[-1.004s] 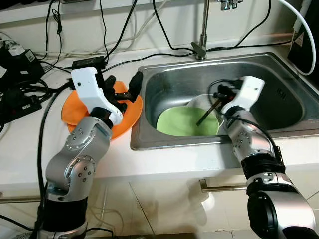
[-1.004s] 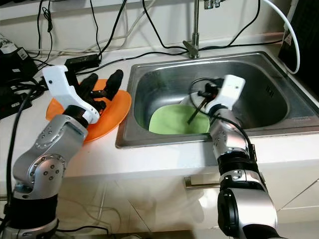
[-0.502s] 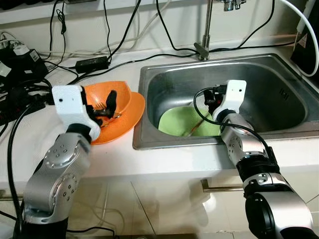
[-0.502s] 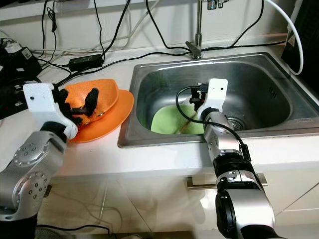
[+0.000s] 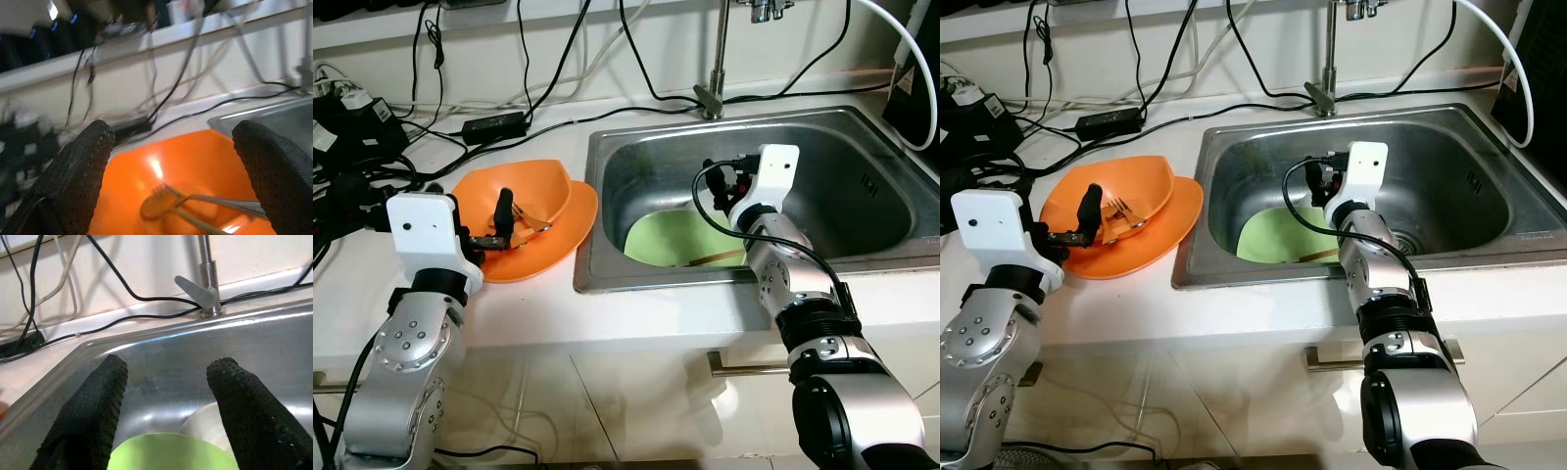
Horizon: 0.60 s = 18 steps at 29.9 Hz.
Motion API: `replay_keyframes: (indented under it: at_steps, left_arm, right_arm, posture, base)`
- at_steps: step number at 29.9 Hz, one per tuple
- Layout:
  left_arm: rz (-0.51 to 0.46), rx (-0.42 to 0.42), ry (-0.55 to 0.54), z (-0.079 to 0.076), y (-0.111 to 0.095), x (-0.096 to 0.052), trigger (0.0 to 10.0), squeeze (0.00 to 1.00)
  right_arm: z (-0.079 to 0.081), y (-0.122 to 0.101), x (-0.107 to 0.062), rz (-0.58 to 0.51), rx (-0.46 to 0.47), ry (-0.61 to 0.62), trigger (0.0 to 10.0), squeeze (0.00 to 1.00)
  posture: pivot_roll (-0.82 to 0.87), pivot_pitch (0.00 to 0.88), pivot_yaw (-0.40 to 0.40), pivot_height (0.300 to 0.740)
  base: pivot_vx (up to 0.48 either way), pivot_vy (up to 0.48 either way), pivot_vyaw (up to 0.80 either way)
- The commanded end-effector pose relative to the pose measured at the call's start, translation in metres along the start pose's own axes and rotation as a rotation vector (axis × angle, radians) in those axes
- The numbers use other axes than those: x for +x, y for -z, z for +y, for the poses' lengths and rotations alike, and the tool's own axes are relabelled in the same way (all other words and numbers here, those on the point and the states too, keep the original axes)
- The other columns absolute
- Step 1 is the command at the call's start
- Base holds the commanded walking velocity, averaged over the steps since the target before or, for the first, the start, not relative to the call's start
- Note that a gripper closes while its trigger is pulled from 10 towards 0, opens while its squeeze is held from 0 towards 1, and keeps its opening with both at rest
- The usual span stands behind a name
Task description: Kitchen organization
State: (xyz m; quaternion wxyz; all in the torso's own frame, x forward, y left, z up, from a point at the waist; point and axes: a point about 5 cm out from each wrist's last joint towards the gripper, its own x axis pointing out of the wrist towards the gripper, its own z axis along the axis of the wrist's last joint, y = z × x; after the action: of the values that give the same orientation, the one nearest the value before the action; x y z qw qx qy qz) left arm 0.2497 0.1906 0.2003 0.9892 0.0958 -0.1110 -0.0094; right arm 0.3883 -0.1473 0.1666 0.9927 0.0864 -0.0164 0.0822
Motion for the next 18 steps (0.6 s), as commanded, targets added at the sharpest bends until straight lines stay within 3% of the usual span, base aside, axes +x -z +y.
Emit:
replay_keyframes:
  at_steps: [1, 2, 3, 4, 6, 7, 9, 10, 12, 13, 14, 18]
  left_arm:
    - [-0.025, 0.061, 0.053, -0.003, -0.001, -0.003, 10.0, 1.00]
    - [-0.031, 0.073, 0.073, -0.004, -0.001, -0.004, 10.0, 0.90]
    - [-0.043, 0.078, 0.083, -0.004, -0.001, -0.004, 10.0, 0.07]
    - [-0.053, 0.073, 0.092, -0.004, -0.001, -0.003, 10.0, 0.00]
    - [-0.070, 0.075, 0.109, -0.005, -0.001, -0.001, 10.0, 0.00]
    - [-0.074, 0.077, 0.124, -0.006, -0.001, 0.000, 10.0, 0.00]
    - [-0.079, 0.080, 0.135, -0.007, 0.000, 0.000, 10.0, 0.00]
    - [-0.076, 0.085, 0.146, -0.008, 0.001, -0.001, 10.0, 0.00]
    - [-0.066, 0.102, 0.179, -0.011, 0.006, -0.005, 10.0, 0.00]
    - [-0.063, 0.109, 0.192, -0.012, 0.008, -0.006, 10.0, 0.00]
    - [-0.059, 0.121, 0.202, -0.013, 0.010, -0.008, 10.0, 0.00]
    - [-0.043, 0.153, 0.238, -0.017, 0.019, -0.012, 10.0, 0.00]
  right_arm:
    - [0.005, -0.010, 0.004, -0.026, 0.023, -0.015, 10.0, 0.89]
    - [0.004, -0.010, 0.004, -0.026, 0.027, -0.016, 10.0, 0.85]
    - [0.005, -0.010, 0.003, -0.027, 0.036, -0.018, 10.0, 0.80]
    - [0.005, -0.010, 0.003, -0.028, 0.044, -0.022, 10.0, 0.80]
    - [0.007, -0.011, 0.002, -0.030, 0.049, -0.032, 10.0, 0.75]
    - [0.008, -0.011, 0.002, -0.031, 0.049, -0.046, 10.0, 0.64]
    - [0.009, -0.011, 0.002, -0.031, 0.049, -0.056, 10.0, 0.64]
    - [0.011, -0.012, 0.002, -0.031, 0.049, -0.072, 10.0, 0.56]
    - [0.015, -0.015, 0.001, -0.031, 0.028, -0.133, 10.0, 0.13]
    - [0.017, -0.016, 0.000, -0.030, 0.020, -0.154, 10.0, 0.13]
    - [0.020, -0.017, -0.001, -0.023, 0.006, -0.194, 10.0, 0.00]
    - [0.034, -0.018, -0.009, 0.015, -0.041, -0.372, 10.0, 0.00]
  posture:
    - [0.04, 0.000, 0.153, 0.740]
    - [0.04, 0.000, 0.153, 0.740]
    - [0.04, 0.000, 0.152, 0.740]
    - [0.04, 0.000, 0.152, 0.740]
    - [0.04, 0.000, 0.153, 0.740]
    - [0.04, 0.000, 0.153, 0.740]
    - [0.04, 0.000, 0.153, 0.740]
    - [0.03, 0.000, 0.153, 0.740]
    - [0.03, 0.000, 0.151, 0.740]
    - [0.03, 0.000, 0.151, 0.740]
    - [0.03, 0.000, 0.150, 0.740]
    - [0.03, 0.000, 0.145, 0.740]
  base:
    - [0.000, 0.000, 0.00]
    - [0.000, 0.000, 0.00]
    - [0.000, 0.000, 0.00]
    - [0.000, 0.000, 0.00]
    - [0.000, 0.000, 0.00]
    - [0.000, 0.000, 0.00]
    - [0.000, 0.000, 0.00]
    - [0.000, 0.000, 0.00]
    - [0.000, 0.000, 0.00]
    - [0.000, 0.000, 0.00]
    - [0.000, 0.000, 0.00]
    - [0.000, 0.000, 0.00]
